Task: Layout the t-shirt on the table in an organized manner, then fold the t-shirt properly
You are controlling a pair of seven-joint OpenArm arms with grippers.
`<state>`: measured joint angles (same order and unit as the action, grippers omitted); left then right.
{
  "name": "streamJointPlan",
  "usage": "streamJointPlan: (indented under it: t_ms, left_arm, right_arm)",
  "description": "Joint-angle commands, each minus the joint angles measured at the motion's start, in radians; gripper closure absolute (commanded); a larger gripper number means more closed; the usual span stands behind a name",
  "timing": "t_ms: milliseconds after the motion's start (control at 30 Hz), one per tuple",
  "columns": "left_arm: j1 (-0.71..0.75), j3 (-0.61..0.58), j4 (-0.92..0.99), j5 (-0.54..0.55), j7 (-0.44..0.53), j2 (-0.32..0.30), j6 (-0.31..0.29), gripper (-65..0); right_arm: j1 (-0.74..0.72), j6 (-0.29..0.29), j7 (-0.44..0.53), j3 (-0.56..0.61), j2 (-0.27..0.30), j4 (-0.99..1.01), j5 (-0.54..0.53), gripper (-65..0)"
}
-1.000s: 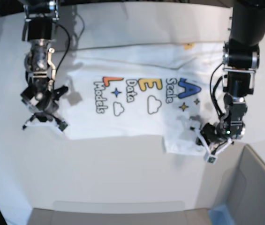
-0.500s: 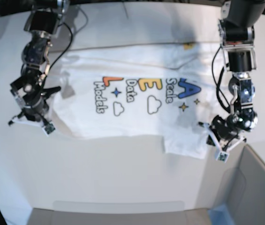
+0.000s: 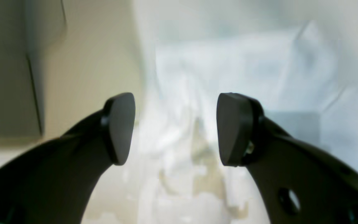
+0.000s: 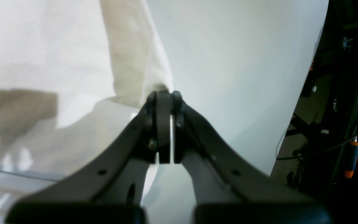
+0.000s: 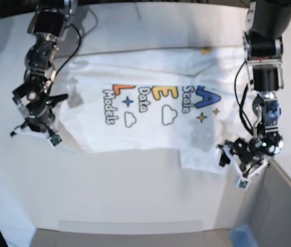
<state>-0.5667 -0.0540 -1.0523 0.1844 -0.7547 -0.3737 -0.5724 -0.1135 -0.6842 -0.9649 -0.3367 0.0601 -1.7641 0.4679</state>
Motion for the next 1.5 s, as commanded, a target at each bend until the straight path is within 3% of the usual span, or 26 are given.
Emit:
streamJointPlan:
  t_ms: [0, 233, 400, 800, 1000, 1167, 1267, 1467]
  left_arm:
    - [-0.025, -0.014, 0.016, -0.001, 0.033, -0.011, 0.002, -40.5]
    - [-0.146, -0.165, 0.289, -0.003, 0.176, -0.012, 0.002, -40.6]
    - [-0.226, -0.174, 0.498, -0.001, 0.309, -0.008, 0.002, -40.6]
    - [-0.276, -0.186, 0.628, -0.003, 0.433, -0.008, 0.001, -41.0]
    - [-0.261, -0.301, 0.665, -0.003, 0.436, -0.006, 0.001, -42.5]
    - [-0.263, -0.347, 0.757, -0.001, 0.516, -0.005, -0.001, -42.0]
    - [-0.261, -0.367, 0.775, -0.001, 0.530, -0.005, -0.002, -36.7]
    - [-0.260, -0.436, 0.775, 0.000, 0.524, -0.005, -0.002, -15.5]
  right_arm:
    - [-0.019, -0.014, 0.010, 0.000, 0.007, -0.016, 0.002, 0.0]
    - [-0.007, -0.014, 0.010, 0.000, 0.007, -0.018, 0.004, 0.0]
    - [-0.002, -0.014, 0.010, 0.000, 0.007, -0.016, 0.004, 0.0]
    - [0.010, -0.014, 0.010, -0.002, 0.008, -0.020, 0.004, 0.0]
    - [0.016, -0.014, 0.010, 0.000, 0.008, -0.023, 0.004, 0.0]
    - [0.016, -0.014, 0.010, 0.000, 0.008, -0.029, 0.004, 0.0]
    - [0.030, -0.014, 0.010, 0.000, 0.008, -0.052, 0.004, 0.0]
    - [0.034, -0.014, 0.010, 0.000, 0.008, -0.069, 0.004, 0.0]
